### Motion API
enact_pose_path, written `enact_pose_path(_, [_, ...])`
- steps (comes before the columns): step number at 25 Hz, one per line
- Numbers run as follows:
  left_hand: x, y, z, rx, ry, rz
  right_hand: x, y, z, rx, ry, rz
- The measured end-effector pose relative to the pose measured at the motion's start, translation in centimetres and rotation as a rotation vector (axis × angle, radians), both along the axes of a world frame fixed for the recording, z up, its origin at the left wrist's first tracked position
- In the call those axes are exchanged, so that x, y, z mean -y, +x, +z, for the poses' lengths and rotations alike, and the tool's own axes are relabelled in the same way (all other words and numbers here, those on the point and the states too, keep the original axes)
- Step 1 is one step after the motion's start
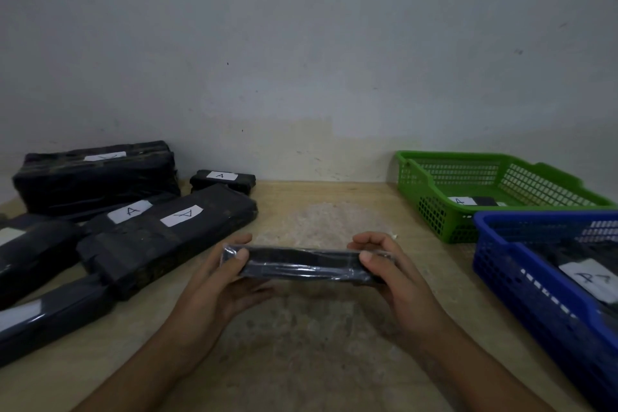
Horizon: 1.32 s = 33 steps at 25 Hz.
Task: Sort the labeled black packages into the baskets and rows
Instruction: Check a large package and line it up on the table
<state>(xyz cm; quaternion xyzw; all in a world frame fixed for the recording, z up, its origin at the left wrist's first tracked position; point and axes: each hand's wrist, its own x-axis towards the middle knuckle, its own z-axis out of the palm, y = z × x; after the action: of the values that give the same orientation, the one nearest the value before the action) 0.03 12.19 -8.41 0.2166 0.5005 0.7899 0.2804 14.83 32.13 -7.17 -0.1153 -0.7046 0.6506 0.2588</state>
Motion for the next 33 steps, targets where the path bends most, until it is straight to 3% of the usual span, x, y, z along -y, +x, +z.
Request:
enact_pose_path(6, [0.1,-0.2,0.4,-0.006,0.07,0.081,0.1,-0.6,-0.4,-0.003,-0.001,-0.005])
enact_pose_path(14, [0.2,0.1,0.9,0.113,0.005,-0.073,-0.1,0.3,0.2,-0.128,0.097,-0.08])
enact_pose_path(20, [0.9,0.0,1.0,0.116,0.037,-0.131,-0.2,0.5,0.0,-0.02,-0.074,0.0])
enact_pose_path(23, [0.6,0.0,0.6,0.073,0.036,-0.078,-0.5,-0.2,-0.1,-0.014,-0.339,0.027])
enact_pose_path(25, [0.7,0.1,0.7,0.062,0.042,-0.059,-0.5,-0.3,0.3,0.026,-0.414,0.064])
enact_pose_path(33, [0.1,1.1,0.9,-0.054,-0.088,0.105,0.6,-0.2,0.5,0.082,-0.251,0.013])
